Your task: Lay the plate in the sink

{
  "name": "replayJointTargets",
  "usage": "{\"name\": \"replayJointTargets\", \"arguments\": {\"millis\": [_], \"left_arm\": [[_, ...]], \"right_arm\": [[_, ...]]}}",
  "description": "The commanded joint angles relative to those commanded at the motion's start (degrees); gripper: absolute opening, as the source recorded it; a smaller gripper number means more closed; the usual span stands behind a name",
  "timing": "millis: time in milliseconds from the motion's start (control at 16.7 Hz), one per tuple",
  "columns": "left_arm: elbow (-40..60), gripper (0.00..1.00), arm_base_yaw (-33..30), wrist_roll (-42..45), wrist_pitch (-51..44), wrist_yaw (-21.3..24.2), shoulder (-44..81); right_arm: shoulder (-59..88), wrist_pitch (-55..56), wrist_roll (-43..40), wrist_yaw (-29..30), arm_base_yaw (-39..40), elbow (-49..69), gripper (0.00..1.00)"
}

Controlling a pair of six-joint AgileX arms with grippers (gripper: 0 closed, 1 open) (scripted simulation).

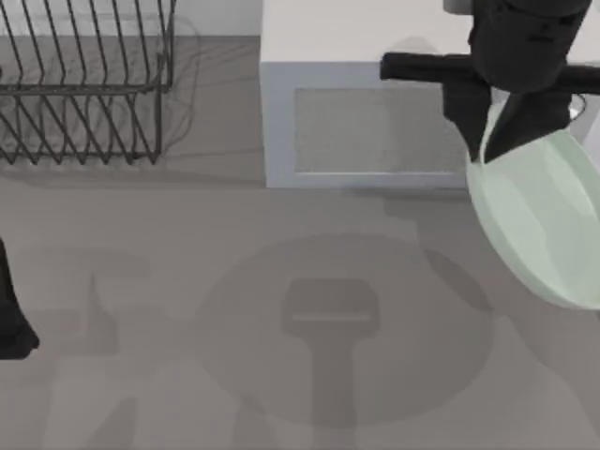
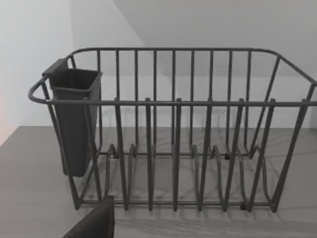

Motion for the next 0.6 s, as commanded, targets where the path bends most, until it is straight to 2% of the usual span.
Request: {"name": "replayJointTargets", "arguments": {"millis": [240, 600], "left_arm": [[0.00, 1.00, 0.00, 0.00, 0.00, 0.00, 0.00], [0.00, 1.00, 0.00, 0.00, 0.00, 0.00, 0.00]], "right_arm": [[0.10, -6.57, -4.40, 0.29, -0.42, 8.70, 0.00], [-0.02, -6.73, -4.90, 0.30, -0.29, 9.54, 0.00]]}}
